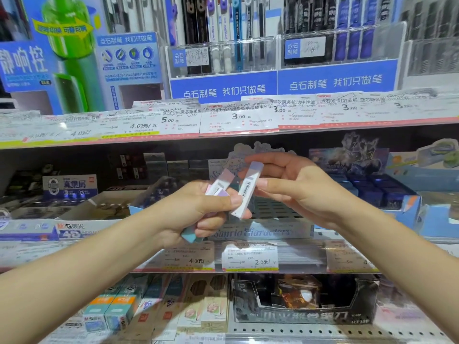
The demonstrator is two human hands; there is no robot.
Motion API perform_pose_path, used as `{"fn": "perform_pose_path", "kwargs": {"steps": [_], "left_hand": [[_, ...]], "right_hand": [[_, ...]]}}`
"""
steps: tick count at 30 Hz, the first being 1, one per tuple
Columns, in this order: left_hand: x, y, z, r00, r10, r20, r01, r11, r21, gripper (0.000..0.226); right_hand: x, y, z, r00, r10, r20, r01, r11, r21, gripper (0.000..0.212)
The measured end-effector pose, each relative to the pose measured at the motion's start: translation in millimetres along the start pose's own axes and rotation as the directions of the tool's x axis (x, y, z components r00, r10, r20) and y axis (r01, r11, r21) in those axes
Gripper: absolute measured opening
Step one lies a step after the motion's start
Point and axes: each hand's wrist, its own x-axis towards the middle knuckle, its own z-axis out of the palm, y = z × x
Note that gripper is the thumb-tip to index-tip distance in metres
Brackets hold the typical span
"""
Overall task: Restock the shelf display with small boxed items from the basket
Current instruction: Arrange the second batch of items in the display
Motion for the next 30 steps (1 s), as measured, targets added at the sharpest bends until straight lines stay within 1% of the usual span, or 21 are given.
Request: {"fn": "perform_pose_path", "kwargs": {"steps": [2,3,5,6,7,8,10,12,14,16,19,21,23,24,27,30], "left_hand": [[2.1,-3.0,-2.6,0.999,0.009,-0.035,-0.009,1.0,-0.018,0.01],[3.1,-4.6,-4.4,0.998,0.02,-0.066,-0.019,1.0,0.014,0.01],[3.3,-6.1,-7.8,0.987,0.084,-0.14,-0.062,0.986,0.152,0.016],[2.9,-6.1,-10.0,0.976,0.136,-0.173,-0.092,0.966,0.243,0.019],[2.5,-6.2,-12.3,0.959,0.199,-0.201,-0.119,0.929,0.35,0.02],[2.7,-6.6,-16.1,0.937,0.271,-0.22,-0.139,0.868,0.476,0.019],[4.5,-8.7,-24.6,0.892,0.404,-0.203,-0.156,0.696,0.701,0.014],[6.5,-10.5,-31.2,0.871,0.476,-0.125,-0.179,0.544,0.82,0.016],[7.1,-11.4,-33.4,0.856,0.516,-0.007,-0.236,0.404,0.884,0.022],[6.7,-9.6,-32.9,0.858,0.506,0.09,-0.27,0.294,0.917,0.025],[6.1,-7.3,-29.9,0.897,0.421,0.134,-0.227,0.18,0.957,0.027],[6.4,-6.6,-27.6,0.91,0.391,0.134,-0.208,0.153,0.966,0.029],[6.0,-6.7,-28.0,0.911,0.388,0.139,-0.221,0.176,0.959,0.033],[6.0,-6.4,-29.1,0.912,0.385,0.143,-0.229,0.188,0.955,0.031],[6.6,-4.3,-31.6,0.919,0.36,0.16,-0.236,0.179,0.955,0.026],[5.9,-1.0,-30.0,0.92,0.356,0.166,-0.254,0.218,0.942,0.034]], "right_hand": [[0.1,0.3,1.6,1.0,-0.01,-0.003,0.01,1.0,-0.001,0.03],[0.4,-0.1,1.8,1.0,-0.015,-0.011,0.015,1.0,-0.003,0.028],[2.6,-1.5,0.0,0.998,-0.023,-0.054,0.023,1.0,-0.009,0.025],[4.3,-2.0,-1.6,0.995,-0.038,-0.089,0.034,0.999,-0.042,0.023],[6.7,-1.2,-4.2,0.989,-0.065,-0.131,0.049,0.991,-0.123,0.023],[9.4,0.3,-7.1,0.981,-0.1,-0.165,0.058,0.968,-0.245,0.025],[13.9,4.0,-10.1,0.97,-0.157,-0.183,0.055,0.883,-0.467,0.033],[17.0,8.9,-10.1,0.965,-0.191,-0.181,0.054,0.817,-0.574,0.039],[18.8,14.4,-8.1,0.962,-0.216,-0.167,0.067,0.78,-0.622,0.038],[20.4,20.9,-6.6,0.962,-0.227,-0.15,0.082,0.767,-0.637,0.039],[23.6,29.0,-6.0,0.957,-0.239,-0.163,0.088,0.779,-0.621,0.039],[24.8,32.2,-5.6,0.953,-0.257,-0.159,0.107,0.778,-0.619,0.036],[24.9,34.1,-5.0,0.95,-0.274,-0.149,0.122,0.769,-0.628,0.035],[24.5,34.8,-4.8,0.948,-0.284,-0.145,0.128,0.755,-0.643,0.035],[24.5,38.9,-5.2,0.946,-0.292,-0.143,0.123,0.728,-0.675,0.034],[24.8,43.0,-7.1,0.947,-0.294,-0.127,0.128,0.71,-0.693,0.027]]}}
